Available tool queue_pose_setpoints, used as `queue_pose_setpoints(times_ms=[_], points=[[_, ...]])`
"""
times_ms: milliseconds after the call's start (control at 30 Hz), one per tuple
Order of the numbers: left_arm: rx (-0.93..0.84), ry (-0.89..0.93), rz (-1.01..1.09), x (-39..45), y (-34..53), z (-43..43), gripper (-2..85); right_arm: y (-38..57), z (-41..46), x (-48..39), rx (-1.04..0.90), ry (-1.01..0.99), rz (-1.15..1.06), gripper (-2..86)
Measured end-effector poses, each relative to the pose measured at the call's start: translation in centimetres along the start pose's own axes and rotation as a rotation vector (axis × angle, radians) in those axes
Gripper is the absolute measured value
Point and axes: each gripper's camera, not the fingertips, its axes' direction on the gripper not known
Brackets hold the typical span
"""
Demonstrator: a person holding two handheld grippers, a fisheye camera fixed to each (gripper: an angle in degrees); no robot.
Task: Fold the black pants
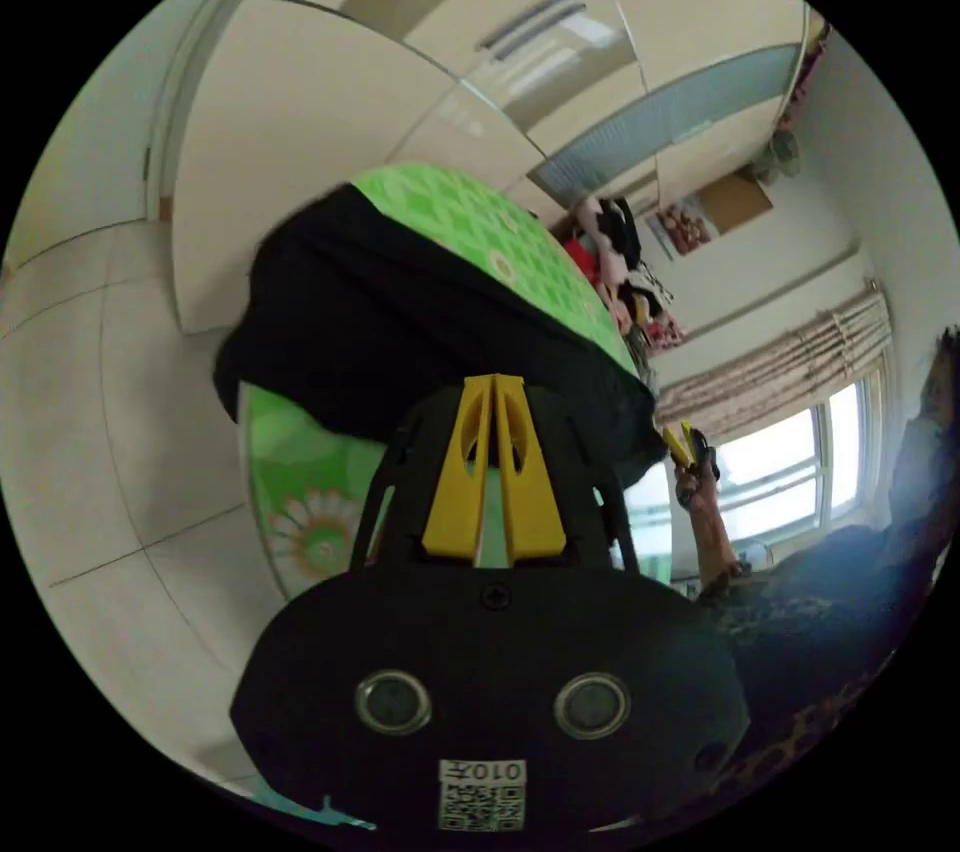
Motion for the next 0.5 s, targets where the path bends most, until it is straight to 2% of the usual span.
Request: queue_pose_setpoints(times_ms=[67, 167, 267, 400, 500], points=[[-0.087, 0.03, 0.034, 1.5, 2.1, 2.6, -0.1, 1.5, -6.4, 1.0, 0.143, 0.161, 0.101, 11.8], [-0.174, 0.057, 0.1, 4.3, 3.2, 6.9, -0.1, 2.3, -11.0, 2.1, 0.155, 0.255, 0.206, 12.8], [-0.227, 0.097, 0.166, 7.3, 3.1, 10.9, -0.2, 1.2, -11.0, 2.3, 0.113, 0.21, 0.214, 12.3], [-0.27, 0.064, 0.252, 10.8, 2.8, 15.3, -0.2, -1.3, -9.7, 2.4, 0.08, 0.129, 0.213, 8.5], [-0.385, -0.005, 0.302, 12.4, 3.3, 19.8, -0.3, -2.0, -9.9, 2.3, 0.002, 0.005, 0.237, 5.7]])
